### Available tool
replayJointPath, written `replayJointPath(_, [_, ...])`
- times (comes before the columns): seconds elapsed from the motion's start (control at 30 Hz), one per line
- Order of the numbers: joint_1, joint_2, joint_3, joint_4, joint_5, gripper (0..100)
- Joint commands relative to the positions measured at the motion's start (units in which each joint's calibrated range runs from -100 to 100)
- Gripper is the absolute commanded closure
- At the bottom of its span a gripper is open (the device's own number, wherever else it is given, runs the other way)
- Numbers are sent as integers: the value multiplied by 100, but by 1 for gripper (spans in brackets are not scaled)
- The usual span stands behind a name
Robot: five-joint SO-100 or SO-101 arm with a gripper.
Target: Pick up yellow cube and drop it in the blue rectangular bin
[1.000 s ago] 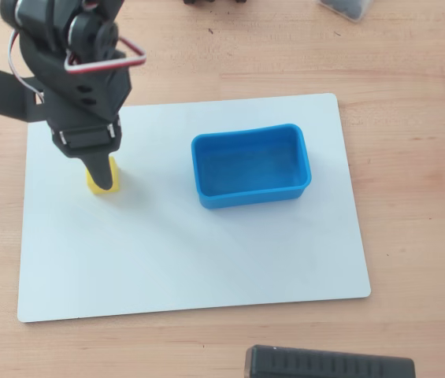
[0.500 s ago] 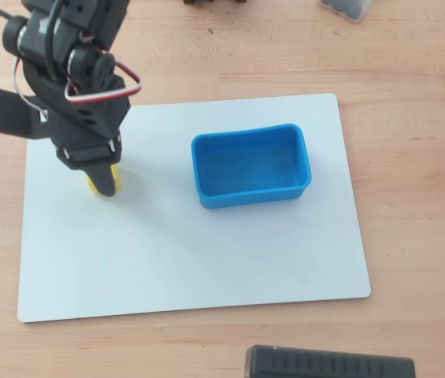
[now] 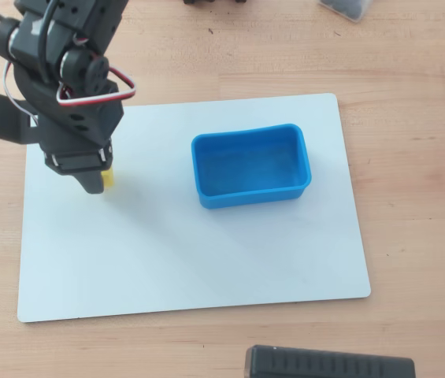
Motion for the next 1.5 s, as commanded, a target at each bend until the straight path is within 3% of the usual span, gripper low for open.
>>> replayJointPath(0.0, [-358, -547, -1378, 677, -269, 100])
replayJointPath(0.17, [-821, -845, -1969, 1263, -606, 100])
replayJointPath(0.8, [-2751, -2452, -651, 1271, -1436, 100])
replayJointPath(1.47, [-3145, -2554, 703, 825, -1612, 98])
